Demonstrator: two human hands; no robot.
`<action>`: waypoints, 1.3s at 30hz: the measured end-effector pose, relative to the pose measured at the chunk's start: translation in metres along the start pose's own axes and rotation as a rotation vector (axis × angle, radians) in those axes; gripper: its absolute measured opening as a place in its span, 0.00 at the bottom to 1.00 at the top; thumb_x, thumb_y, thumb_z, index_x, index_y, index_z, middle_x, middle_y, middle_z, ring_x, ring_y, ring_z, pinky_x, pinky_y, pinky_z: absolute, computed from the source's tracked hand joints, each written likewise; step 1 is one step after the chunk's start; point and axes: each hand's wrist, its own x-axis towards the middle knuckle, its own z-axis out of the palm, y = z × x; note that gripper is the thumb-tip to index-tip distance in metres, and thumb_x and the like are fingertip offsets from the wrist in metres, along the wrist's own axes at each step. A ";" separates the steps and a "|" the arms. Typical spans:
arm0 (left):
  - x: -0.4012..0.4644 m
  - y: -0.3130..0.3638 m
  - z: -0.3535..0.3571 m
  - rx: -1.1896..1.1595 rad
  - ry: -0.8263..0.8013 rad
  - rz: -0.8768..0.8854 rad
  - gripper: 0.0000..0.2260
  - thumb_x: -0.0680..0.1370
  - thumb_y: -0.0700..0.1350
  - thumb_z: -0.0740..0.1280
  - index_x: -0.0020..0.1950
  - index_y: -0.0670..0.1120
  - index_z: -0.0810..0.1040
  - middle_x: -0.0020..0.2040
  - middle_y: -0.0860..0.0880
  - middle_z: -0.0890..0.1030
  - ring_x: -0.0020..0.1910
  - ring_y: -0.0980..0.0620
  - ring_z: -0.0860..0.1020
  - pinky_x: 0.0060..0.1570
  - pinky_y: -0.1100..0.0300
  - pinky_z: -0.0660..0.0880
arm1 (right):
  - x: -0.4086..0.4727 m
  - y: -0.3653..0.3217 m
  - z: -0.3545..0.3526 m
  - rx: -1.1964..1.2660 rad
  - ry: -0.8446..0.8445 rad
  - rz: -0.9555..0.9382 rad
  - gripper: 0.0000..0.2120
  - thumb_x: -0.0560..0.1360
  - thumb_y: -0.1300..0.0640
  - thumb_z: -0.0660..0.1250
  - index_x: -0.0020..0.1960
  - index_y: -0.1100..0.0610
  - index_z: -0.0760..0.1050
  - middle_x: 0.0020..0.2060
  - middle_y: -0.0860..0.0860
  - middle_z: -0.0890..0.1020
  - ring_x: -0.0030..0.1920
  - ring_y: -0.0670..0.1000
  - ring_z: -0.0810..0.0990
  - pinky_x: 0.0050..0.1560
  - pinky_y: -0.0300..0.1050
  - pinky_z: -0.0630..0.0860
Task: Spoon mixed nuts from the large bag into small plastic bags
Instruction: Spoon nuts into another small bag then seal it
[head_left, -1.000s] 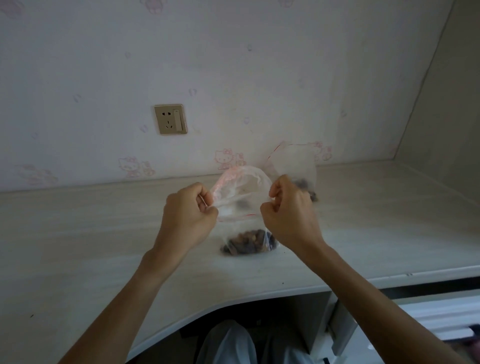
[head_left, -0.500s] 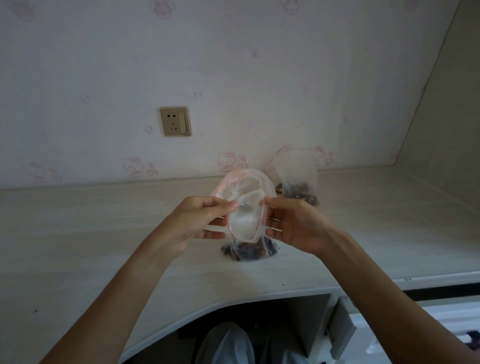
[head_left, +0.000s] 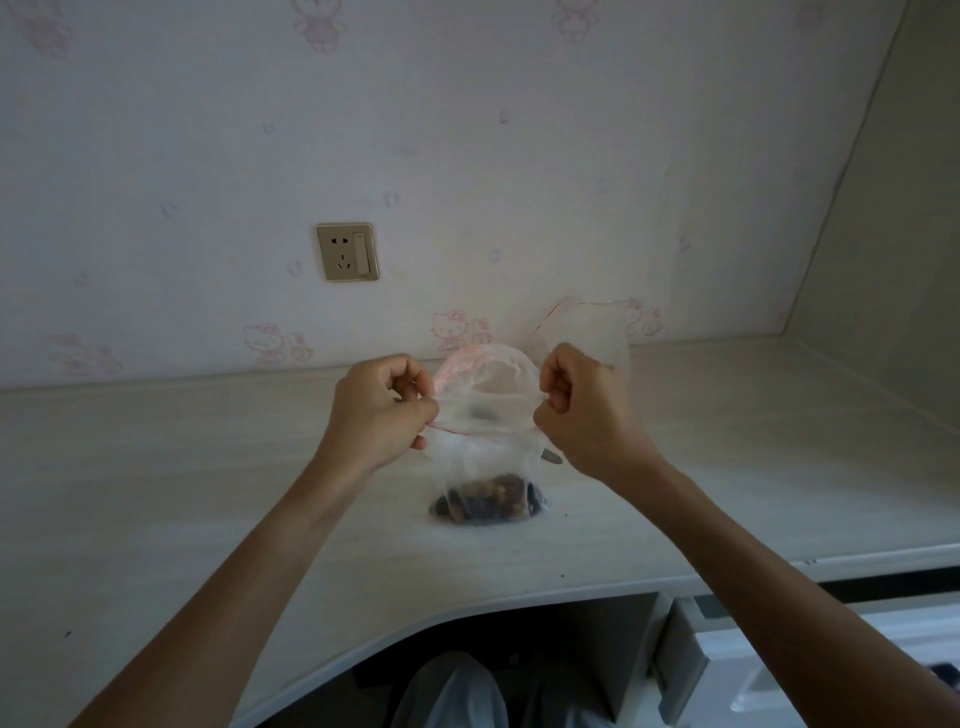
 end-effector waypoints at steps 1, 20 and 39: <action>-0.001 -0.001 0.001 0.079 0.036 0.071 0.16 0.70 0.28 0.70 0.33 0.49 0.78 0.29 0.53 0.75 0.27 0.52 0.77 0.27 0.59 0.78 | -0.001 0.000 0.002 -0.145 0.028 -0.086 0.16 0.70 0.76 0.63 0.42 0.54 0.68 0.26 0.45 0.69 0.23 0.44 0.67 0.26 0.34 0.62; 0.013 -0.005 0.003 0.043 -0.151 0.099 0.05 0.72 0.50 0.80 0.44 0.51 0.88 0.41 0.47 0.86 0.37 0.56 0.78 0.42 0.64 0.74 | 0.013 0.031 -0.003 0.927 -0.460 0.741 0.12 0.82 0.52 0.67 0.51 0.61 0.83 0.35 0.54 0.78 0.33 0.51 0.79 0.32 0.44 0.77; 0.008 0.024 0.005 0.363 0.004 0.504 0.08 0.70 0.43 0.81 0.41 0.52 0.84 0.35 0.58 0.80 0.34 0.59 0.78 0.39 0.56 0.80 | 0.018 -0.013 0.018 -0.327 0.105 -0.176 0.15 0.72 0.73 0.61 0.36 0.55 0.66 0.25 0.50 0.70 0.25 0.53 0.68 0.27 0.46 0.66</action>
